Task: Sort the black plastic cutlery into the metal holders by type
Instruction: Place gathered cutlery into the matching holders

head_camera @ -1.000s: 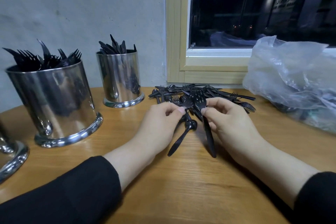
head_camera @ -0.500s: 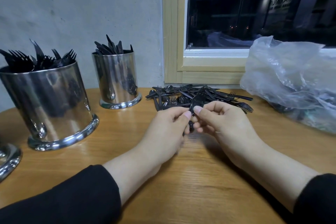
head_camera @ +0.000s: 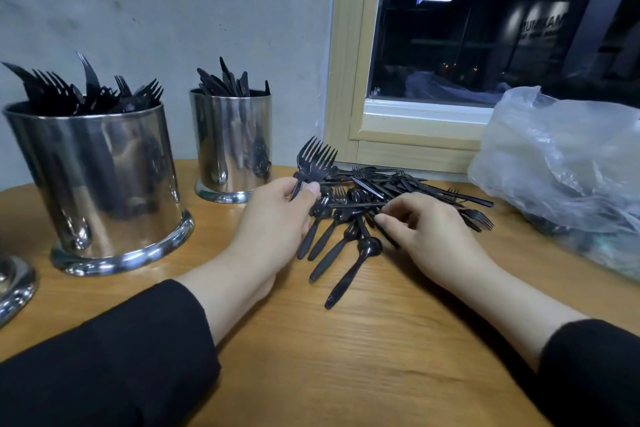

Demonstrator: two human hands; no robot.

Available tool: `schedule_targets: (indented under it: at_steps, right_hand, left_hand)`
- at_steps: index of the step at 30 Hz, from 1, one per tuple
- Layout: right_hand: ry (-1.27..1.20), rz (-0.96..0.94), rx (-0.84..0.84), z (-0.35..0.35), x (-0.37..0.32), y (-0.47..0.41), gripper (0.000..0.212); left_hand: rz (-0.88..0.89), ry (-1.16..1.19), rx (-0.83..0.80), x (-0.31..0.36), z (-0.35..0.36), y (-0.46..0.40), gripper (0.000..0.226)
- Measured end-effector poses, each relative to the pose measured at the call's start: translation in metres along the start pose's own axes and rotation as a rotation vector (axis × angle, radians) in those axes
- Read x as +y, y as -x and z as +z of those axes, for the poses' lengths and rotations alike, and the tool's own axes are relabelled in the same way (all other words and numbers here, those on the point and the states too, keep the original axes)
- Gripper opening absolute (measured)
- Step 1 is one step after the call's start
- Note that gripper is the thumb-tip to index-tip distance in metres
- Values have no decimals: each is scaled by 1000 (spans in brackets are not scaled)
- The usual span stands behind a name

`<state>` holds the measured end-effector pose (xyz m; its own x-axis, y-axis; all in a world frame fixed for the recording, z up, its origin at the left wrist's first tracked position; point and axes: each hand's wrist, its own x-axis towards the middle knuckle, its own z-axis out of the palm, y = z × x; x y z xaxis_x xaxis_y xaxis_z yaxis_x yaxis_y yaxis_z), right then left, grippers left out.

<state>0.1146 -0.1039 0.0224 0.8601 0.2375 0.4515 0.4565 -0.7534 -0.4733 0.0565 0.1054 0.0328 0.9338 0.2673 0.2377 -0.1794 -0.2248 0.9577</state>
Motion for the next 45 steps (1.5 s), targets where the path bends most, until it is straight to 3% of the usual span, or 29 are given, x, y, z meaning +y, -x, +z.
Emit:
schedule_targets:
  at_steps: [3, 8, 17, 23, 28, 33, 38, 45]
  right_hand:
    - [62, -55, -48, 9, -11, -8, 27]
    - [153, -180, -168, 18, -25, -13, 22]
    - [228, -11, -180, 17, -13, -15, 28]
    - [284, 56, -210, 19, -12, -16, 52]
    - [297, 33, -216, 18, -10, -18, 35]
    - [365, -139, -217, 14, -12, -15, 18]
    - [337, -276, -244, 12, -13, -9, 16]
    - [270, -292, -261, 15, -14, -3, 9]
  left_hand:
    - [34, 9, 1, -1, 2, 0, 46]
    - [62, -33, 40, -5, 2, -3, 44]
    - [50, -65, 66, -8, 2, -5, 37]
    - [49, -125, 51, -9, 3, -5, 29]
    - [66, -186, 64, -9, 3, -5, 30]
    - [115, -254, 115, -6, -3, -10, 31]
    - [224, -378, 173, -2, -9, -12, 33]
    - [233, -387, 178, -4, -14, -16, 36]
